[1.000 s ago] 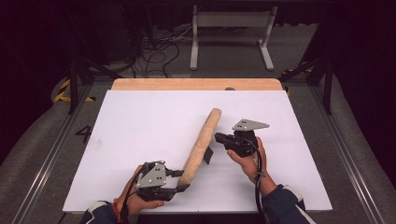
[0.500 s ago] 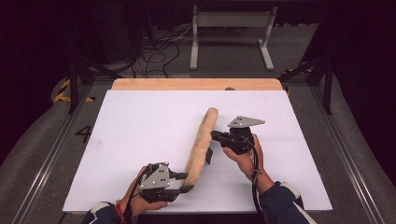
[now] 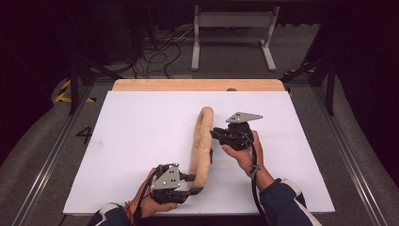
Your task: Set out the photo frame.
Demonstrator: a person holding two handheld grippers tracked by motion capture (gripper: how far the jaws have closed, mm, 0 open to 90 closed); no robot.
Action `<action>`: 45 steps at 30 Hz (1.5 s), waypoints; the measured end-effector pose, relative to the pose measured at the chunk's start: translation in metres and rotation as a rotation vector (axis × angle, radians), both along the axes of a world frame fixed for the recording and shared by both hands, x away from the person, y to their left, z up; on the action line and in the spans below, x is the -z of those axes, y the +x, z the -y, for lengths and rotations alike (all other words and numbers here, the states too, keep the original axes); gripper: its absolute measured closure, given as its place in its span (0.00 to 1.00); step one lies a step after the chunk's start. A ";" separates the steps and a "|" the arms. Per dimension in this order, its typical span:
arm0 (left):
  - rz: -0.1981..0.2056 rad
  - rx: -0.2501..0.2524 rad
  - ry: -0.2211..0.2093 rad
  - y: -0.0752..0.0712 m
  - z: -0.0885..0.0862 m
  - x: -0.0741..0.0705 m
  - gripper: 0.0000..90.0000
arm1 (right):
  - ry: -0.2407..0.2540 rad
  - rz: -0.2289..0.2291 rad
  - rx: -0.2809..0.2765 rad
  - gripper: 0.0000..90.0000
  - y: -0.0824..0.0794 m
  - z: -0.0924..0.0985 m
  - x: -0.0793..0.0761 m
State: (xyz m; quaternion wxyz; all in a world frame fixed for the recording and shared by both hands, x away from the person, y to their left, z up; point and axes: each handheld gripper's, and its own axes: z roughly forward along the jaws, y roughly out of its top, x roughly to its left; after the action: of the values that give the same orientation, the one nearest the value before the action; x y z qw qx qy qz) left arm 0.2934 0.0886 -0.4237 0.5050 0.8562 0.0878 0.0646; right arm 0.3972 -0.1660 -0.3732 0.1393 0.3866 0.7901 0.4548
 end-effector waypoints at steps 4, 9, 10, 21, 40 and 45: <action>-0.002 0.001 -0.008 0.000 -0.001 0.001 0.68 | 0.065 -0.039 0.022 0.63 -0.003 0.003 -0.009; -0.001 -0.001 -0.009 0.000 0.001 0.001 0.68 | 0.066 -0.086 -0.015 0.52 -0.009 -0.010 -0.014; -0.002 -0.001 -0.011 -0.001 0.002 0.001 0.68 | 0.055 -0.095 -0.019 0.50 -0.011 -0.014 -0.014; -0.014 0.015 -0.027 0.002 0.018 0.004 0.67 | -0.022 -0.238 0.012 0.40 -0.001 -0.034 0.003; -0.010 -0.131 -0.034 0.007 -0.083 0.000 0.39 | -0.151 -0.344 -0.077 0.67 0.012 -0.039 -0.009; -0.023 -0.269 -0.041 0.017 -0.113 0.001 0.37 | -0.211 -0.338 -0.144 0.67 0.016 -0.045 -0.012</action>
State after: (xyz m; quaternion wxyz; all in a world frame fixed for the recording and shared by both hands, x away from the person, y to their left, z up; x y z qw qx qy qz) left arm 0.3101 0.2015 -0.4251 0.5083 0.8267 0.2091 0.1201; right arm 0.4136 -0.1210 -0.3609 0.0116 0.3833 0.8710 0.3071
